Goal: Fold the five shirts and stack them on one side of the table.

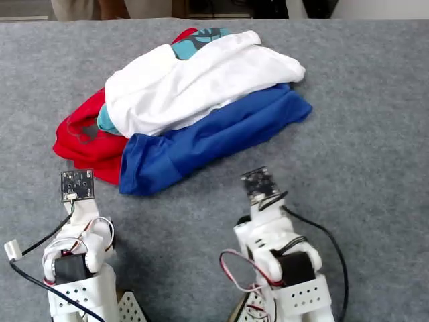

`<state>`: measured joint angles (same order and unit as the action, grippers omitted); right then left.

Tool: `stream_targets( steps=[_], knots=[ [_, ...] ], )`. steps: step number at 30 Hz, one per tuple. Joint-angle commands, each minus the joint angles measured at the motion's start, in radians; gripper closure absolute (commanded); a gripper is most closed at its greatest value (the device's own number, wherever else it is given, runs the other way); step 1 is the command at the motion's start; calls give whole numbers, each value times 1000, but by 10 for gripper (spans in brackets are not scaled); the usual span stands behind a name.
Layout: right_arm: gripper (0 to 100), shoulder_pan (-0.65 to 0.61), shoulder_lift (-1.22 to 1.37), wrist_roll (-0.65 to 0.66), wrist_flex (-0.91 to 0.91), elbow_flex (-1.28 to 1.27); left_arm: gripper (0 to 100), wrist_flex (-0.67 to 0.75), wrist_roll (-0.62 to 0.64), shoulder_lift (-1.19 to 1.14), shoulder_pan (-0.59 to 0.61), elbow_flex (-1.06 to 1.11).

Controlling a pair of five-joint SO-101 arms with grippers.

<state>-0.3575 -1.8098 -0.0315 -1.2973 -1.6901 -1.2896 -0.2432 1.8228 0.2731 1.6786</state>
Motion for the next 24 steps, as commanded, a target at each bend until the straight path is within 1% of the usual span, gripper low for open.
stream_targets(
  steps=[1,3,5,7,11,12,14,16,20,22,24],
  knots=[
    [997,-102,-99,0,20,1,981,14,8,-1,-3,14],
    [995,-136,-99,0,32,1,981,14,8,-1,-3,14],
    [971,-142,-99,-3,107,1,981,14,8,-1,-3,14],
    [904,-140,-99,-6,207,1,981,14,8,-1,-3,14],
    [740,-99,-99,-6,489,2,981,14,9,-1,-5,14],
    [719,-82,-93,-8,559,2,981,14,9,-1,-5,14],
    [725,-61,-90,-8,634,22,981,14,9,-1,-5,14],
    [734,-58,-88,-8,634,62,981,14,9,-1,-5,14],
    [736,-59,-35,-6,549,194,981,14,9,-1,-5,14],
    [736,-59,61,-6,519,297,981,14,9,-1,-5,14],
    [735,-59,209,-9,502,432,980,14,9,-1,-5,14]
  ],
)
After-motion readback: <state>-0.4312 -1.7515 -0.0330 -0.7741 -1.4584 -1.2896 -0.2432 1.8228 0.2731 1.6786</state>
